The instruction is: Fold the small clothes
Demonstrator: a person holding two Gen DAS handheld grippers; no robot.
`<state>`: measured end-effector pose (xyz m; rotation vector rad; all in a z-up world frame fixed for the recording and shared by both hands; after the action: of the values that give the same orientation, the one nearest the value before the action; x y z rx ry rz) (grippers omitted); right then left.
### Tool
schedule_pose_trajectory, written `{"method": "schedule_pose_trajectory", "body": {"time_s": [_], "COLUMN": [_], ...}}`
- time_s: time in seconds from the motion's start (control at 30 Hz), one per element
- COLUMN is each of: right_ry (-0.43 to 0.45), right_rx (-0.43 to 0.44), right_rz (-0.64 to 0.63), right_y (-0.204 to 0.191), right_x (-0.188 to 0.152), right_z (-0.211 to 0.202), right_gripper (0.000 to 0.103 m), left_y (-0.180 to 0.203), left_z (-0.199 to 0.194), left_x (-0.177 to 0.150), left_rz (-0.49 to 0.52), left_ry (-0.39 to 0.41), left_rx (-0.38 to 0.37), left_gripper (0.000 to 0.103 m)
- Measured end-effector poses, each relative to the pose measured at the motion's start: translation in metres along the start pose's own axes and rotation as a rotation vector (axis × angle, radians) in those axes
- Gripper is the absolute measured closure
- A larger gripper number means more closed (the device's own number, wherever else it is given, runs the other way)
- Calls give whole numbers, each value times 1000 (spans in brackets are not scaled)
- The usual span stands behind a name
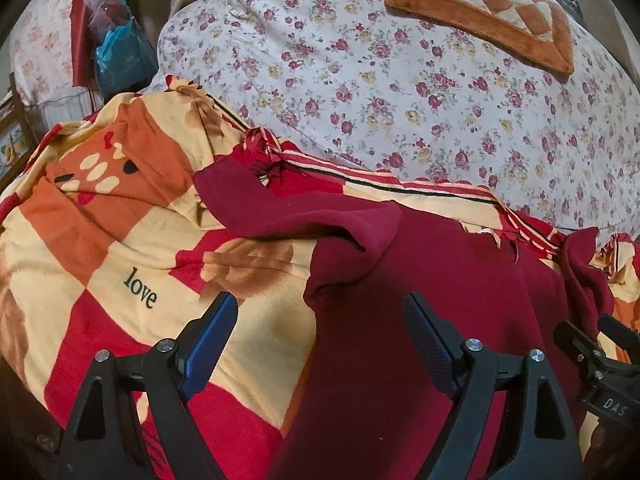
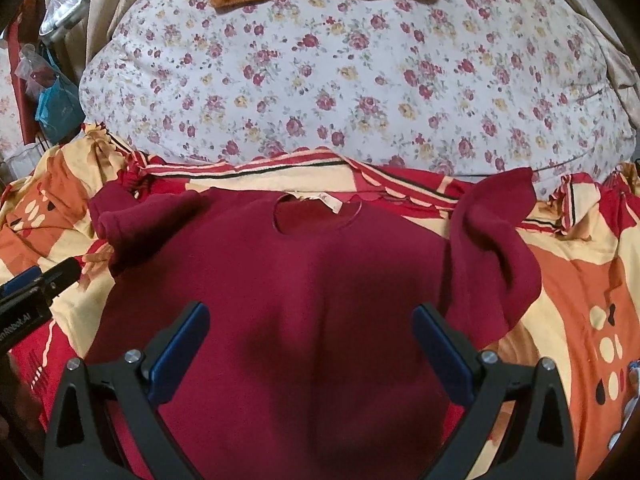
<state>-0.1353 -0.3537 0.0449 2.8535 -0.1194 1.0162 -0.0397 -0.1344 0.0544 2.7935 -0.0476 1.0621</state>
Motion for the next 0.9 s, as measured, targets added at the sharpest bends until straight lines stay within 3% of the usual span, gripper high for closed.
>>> {"method": "schedule_pose_trajectory", "body": {"time_s": [0.4,0.9], "right_ry": [-32,-40], "right_rx": [9,16], "right_rz": [52,15], "right_y": [-4,-11], "right_x": [-4,-2], "right_z": [18,39], "right_gripper": [0,0], "left_y": [-14,-25], "left_z": [11,25], "left_x": [5,14], "left_rz": [-16,-39], "left_ry": [-9,-18], "left_rx": [28,43], "left_gripper": [36,36]}}
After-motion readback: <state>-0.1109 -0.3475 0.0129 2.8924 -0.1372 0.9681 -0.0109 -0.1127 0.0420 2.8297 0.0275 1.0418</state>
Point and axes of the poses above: each gripper's, at about its wrist camera, not at the fingertips, and z roughly the way its jaws point, y to its right, x to its top, the point moved 7 cm from there along z, roughly the way its jaws point, and after that the axes turned 7 degrees about -z, right-handed, at the moved point
